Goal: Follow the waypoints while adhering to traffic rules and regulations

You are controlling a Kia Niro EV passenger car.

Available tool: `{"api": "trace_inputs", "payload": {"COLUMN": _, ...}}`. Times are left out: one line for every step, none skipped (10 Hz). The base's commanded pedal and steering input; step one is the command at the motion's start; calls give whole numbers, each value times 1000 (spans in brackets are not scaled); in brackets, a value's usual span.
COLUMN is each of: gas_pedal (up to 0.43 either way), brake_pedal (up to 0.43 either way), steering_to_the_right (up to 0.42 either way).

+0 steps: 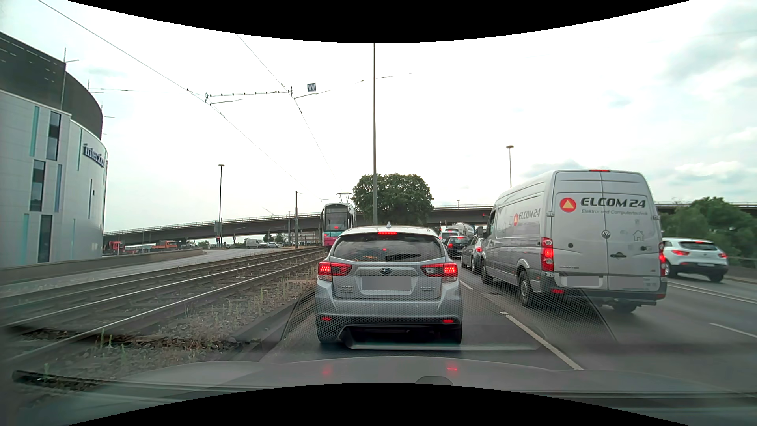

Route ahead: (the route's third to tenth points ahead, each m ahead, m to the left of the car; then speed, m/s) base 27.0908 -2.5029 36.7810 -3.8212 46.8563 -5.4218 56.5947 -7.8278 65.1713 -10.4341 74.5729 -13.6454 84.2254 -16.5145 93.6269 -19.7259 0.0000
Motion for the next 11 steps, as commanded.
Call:
{"api": "trace_inputs", "payload": {"gas_pedal": 0, "brake_pedal": 232, "steering_to_the_right": -8}}
{"api": "trace_inputs", "payload": {"gas_pedal": 0, "brake_pedal": 232, "steering_to_the_right": -8}}
{"api": "trace_inputs", "payload": {"gas_pedal": 0, "brake_pedal": 226, "steering_to_the_right": -8}}
{"api": "trace_inputs", "payload": {"gas_pedal": 0, "brake_pedal": 226, "steering_to_the_right": -8}}
{"api": "trace_inputs", "payload": {"gas_pedal": 0, "brake_pedal": 232, "steering_to_the_right": -8}}
{"api": "trace_inputs", "payload": {"gas_pedal": 0, "brake_pedal": 226, "steering_to_the_right": -8}}
{"api": "trace_inputs", "payload": {"gas_pedal": 0, "brake_pedal": 232, "steering_to_the_right": -8}}
{"api": "trace_inputs", "payload": {"gas_pedal": 0, "brake_pedal": 232, "steering_to_the_right": -8}}
{"api": "trace_inputs", "payload": {"gas_pedal": 0, "brake_pedal": 232, "steering_to_the_right": -7}}
{"api": "trace_inputs", "payload": {"gas_pedal": 0, "brake_pedal": 232, "steering_to_the_right": -8}}
{"api": "trace_inputs", "payload": {"gas_pedal": 0, "brake_pedal": 232, "steering_to_the_right": -8}}
